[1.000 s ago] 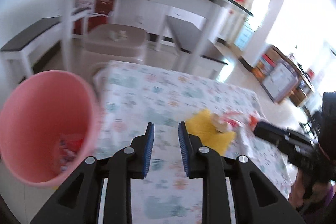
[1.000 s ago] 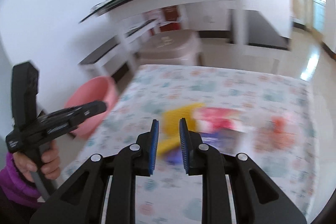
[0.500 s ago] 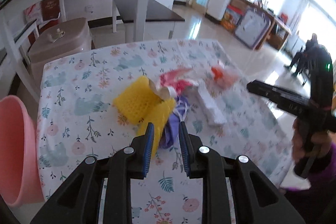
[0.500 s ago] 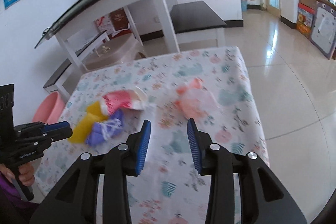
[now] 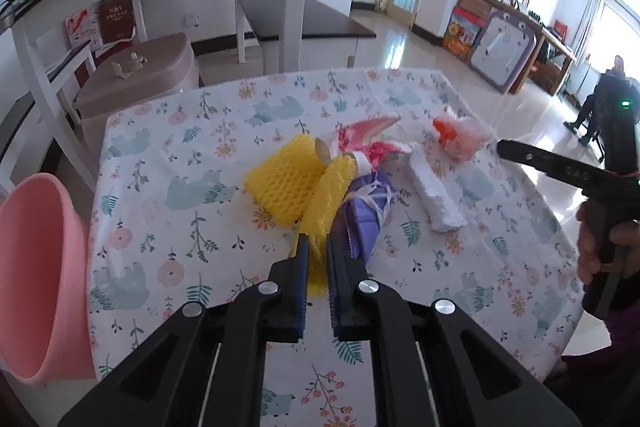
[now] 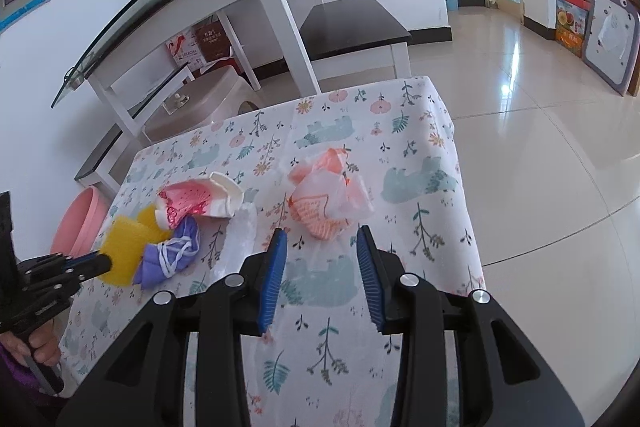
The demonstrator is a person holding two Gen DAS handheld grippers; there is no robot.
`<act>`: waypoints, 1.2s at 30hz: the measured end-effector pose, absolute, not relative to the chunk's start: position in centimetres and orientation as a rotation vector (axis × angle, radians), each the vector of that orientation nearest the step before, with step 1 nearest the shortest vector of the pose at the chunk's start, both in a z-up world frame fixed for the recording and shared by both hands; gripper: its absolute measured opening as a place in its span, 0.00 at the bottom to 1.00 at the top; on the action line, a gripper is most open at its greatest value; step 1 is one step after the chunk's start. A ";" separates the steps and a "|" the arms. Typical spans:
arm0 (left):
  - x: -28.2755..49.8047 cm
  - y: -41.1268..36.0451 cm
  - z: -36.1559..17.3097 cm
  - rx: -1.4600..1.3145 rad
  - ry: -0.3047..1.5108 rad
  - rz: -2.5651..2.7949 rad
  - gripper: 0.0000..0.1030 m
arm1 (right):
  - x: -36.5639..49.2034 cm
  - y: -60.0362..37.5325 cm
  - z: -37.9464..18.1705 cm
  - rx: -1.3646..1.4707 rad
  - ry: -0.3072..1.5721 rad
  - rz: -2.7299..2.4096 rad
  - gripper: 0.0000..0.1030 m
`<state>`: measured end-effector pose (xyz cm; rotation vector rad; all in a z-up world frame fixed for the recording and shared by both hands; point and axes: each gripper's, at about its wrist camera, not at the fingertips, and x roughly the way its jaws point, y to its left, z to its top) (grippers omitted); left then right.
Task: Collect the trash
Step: 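Grasp the yellow foam net with the left gripper while the right gripper grasps the orange bag, then carry the foam net and orange bag over the pink bucket and open both grippers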
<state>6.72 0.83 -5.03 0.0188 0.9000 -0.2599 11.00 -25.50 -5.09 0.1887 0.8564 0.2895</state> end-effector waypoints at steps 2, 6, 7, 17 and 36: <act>6.3 1.2 -4.5 -0.001 0.882 -0.259 0.07 | 11.5 -25.4 -4.9 0.186 0.851 0.292 0.36; 5.8 1.9 -3.8 -0.042 0.863 -0.258 0.07 | 12.7 -25.4 -4.2 0.195 0.828 0.295 0.36; 5.8 1.9 -3.8 -0.046 0.862 -0.257 0.07 | 13.1 -25.5 -4.2 0.197 0.824 0.293 0.36; 4.9 2.3 -4.1 -0.080 0.867 -0.243 0.07 | 15.3 -25.8 -6.8 0.238 0.895 0.278 0.36; 4.1 2.8 -3.9 -0.123 0.830 -0.243 0.07 | 11.0 -24.0 -6.6 0.133 0.882 0.286 0.19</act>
